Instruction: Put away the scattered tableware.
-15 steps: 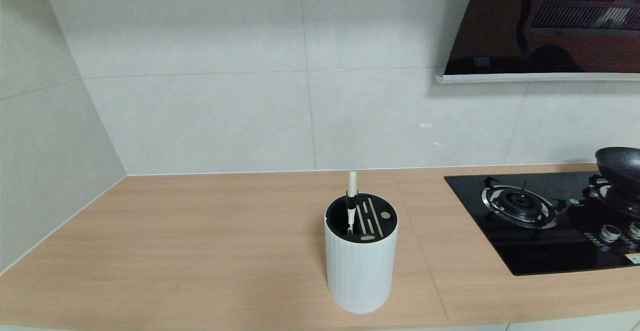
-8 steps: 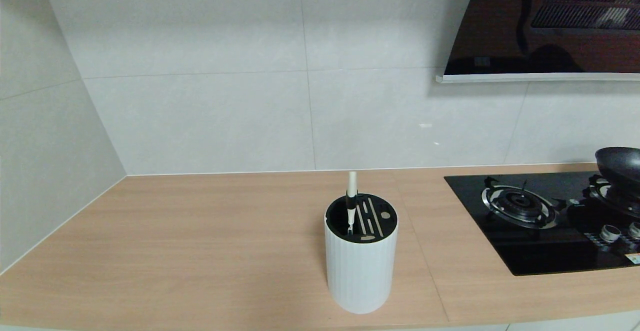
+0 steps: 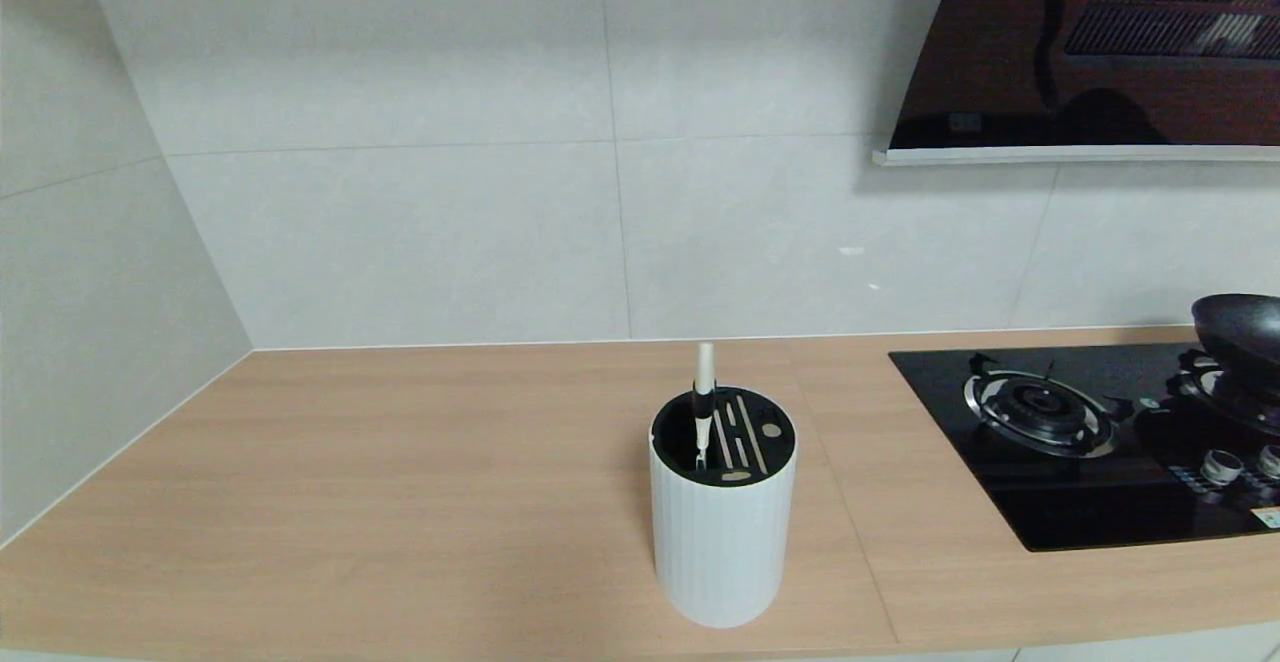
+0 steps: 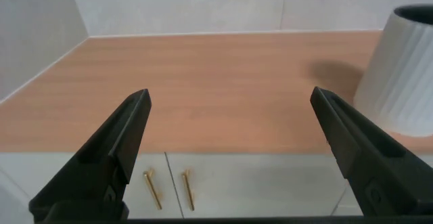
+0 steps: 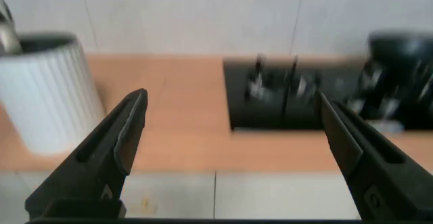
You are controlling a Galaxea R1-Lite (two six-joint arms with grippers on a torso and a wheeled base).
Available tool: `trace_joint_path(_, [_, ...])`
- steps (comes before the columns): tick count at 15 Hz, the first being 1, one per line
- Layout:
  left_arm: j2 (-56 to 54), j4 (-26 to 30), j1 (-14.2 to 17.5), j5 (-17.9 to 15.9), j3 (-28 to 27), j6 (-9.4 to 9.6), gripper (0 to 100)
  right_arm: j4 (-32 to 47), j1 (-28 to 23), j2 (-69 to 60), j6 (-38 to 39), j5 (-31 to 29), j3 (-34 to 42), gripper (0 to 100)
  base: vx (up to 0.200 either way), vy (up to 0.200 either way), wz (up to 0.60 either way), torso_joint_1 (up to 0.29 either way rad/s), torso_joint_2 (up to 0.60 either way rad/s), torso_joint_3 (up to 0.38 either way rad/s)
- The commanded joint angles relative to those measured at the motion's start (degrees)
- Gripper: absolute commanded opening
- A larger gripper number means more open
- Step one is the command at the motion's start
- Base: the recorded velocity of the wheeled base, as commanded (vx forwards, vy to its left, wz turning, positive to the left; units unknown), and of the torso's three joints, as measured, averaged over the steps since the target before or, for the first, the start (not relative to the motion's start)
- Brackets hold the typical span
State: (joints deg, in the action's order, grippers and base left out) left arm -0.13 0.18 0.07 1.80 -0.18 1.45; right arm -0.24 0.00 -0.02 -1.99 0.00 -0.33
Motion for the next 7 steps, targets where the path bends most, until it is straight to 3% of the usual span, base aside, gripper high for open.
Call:
trace_joint_path(1, [0.13, -0.01, 0.01, -0.13, 0.18, 0.04, 100, 0.16, 0.00, 0.02, 0.05, 0.00, 0.33, 100, 0.000, 0.000, 0.00, 0.000, 0.00, 0.000])
trace_joint_path(4, [0.13, -0.09, 0.01, -0.13, 0.18, -1.71, 100, 0.16, 0.09, 0.02, 0.14, 0.26, 0.33, 100, 0.000, 0.000, 0.00, 0.000, 0.00, 0.000])
trace_joint_path(7, [0.13, -0.09, 0.01, -0.13, 0.18, -1.71, 100, 0.16, 0.09, 0.02, 0.23, 1.67, 0.33, 100, 0.000, 0.000, 0.00, 0.000, 0.00, 0.000])
